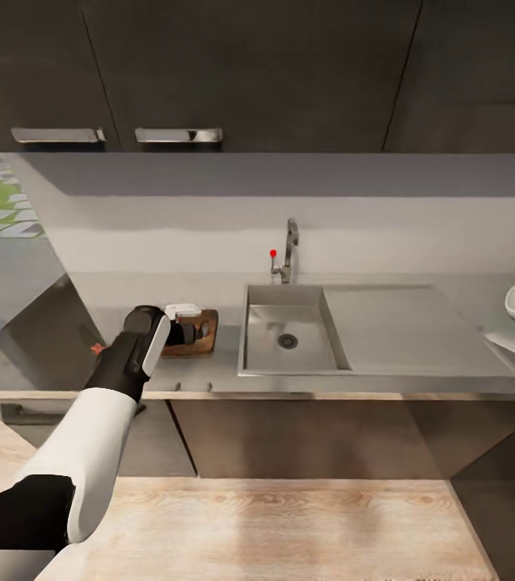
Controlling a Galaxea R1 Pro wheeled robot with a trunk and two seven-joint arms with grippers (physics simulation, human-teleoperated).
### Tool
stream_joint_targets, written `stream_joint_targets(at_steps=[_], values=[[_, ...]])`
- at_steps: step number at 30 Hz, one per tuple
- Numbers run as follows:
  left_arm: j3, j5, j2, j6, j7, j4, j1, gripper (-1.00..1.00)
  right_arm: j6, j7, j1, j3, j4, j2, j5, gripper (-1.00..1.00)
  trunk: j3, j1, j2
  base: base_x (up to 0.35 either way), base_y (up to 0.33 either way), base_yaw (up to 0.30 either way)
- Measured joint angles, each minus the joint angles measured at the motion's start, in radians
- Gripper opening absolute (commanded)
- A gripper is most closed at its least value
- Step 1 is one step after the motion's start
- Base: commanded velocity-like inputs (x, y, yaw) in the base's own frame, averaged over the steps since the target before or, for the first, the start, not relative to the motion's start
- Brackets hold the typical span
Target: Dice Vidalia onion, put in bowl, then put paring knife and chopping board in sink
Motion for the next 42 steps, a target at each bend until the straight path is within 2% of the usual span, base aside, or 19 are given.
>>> stream_joint_targets(at_steps=[37, 42], values=[[-0.003, 0.009, -0.009, 0.002, -0.006, -0.020, 0.000, 1.00, 0.004, -0.001, 0.000, -0.002, 0.000, -0.008, -0.001, 1.00, 0.021, 0.000, 0.000, 0.000, 0.000, -0.263], [-0.003, 0.011, -0.023, 0.002, -0.007, -0.023, 0.000, 1.00, 0.004, -0.001, 0.000, 0.000, 0.000, -0.005, -0.001, 1.00, 0.024, 0.000, 0.000, 0.000, 0.000, -0.200]])
